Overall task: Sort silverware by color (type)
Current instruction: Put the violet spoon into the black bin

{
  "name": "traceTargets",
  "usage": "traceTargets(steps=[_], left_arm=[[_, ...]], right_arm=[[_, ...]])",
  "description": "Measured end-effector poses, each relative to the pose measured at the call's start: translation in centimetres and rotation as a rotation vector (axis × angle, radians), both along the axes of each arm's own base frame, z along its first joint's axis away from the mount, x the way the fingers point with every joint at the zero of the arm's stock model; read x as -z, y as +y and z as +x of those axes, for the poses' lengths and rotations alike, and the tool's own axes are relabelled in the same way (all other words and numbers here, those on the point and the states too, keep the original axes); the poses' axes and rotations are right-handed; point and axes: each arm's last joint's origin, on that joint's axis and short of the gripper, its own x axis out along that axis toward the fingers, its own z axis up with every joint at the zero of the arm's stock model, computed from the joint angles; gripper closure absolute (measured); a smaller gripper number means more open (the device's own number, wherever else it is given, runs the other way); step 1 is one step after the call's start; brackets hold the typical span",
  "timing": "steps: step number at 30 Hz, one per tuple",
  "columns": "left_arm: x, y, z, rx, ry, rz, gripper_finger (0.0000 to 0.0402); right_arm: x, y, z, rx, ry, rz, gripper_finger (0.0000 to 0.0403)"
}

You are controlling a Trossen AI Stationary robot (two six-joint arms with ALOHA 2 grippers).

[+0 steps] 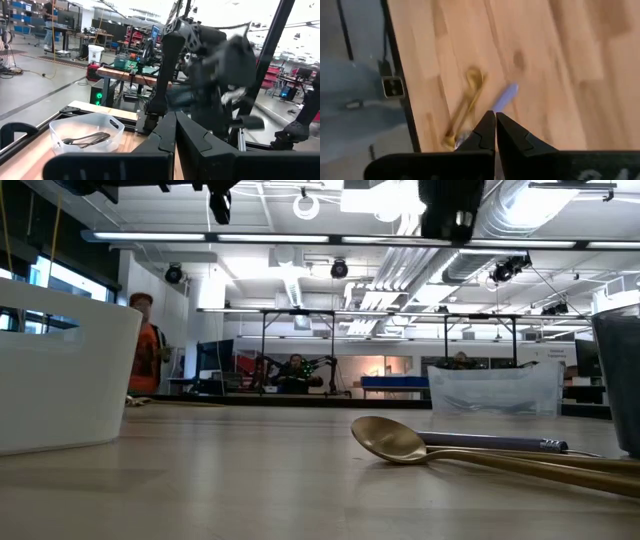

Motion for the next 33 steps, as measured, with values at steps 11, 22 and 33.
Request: traceTargets(steps=[11,22,33], left_arm=[[0.2,0.0,0.0,0.000,0.018,-0.001,0.0401],[0.2,0.0,0.0,0.000,0.017,0.000,0.0402],[0.2,0.0,0.0,-0.003,0.018,0.032,0.0401]], right_arm=[[5.1,3.2,1.8,0.109,0.246,0.078,0.0339],[7.8,5.4,2.3,0.256,0.387,0.137,0.0226],[8.4,5.8,2.7,0.417,0.412,0.114,0.0249]])
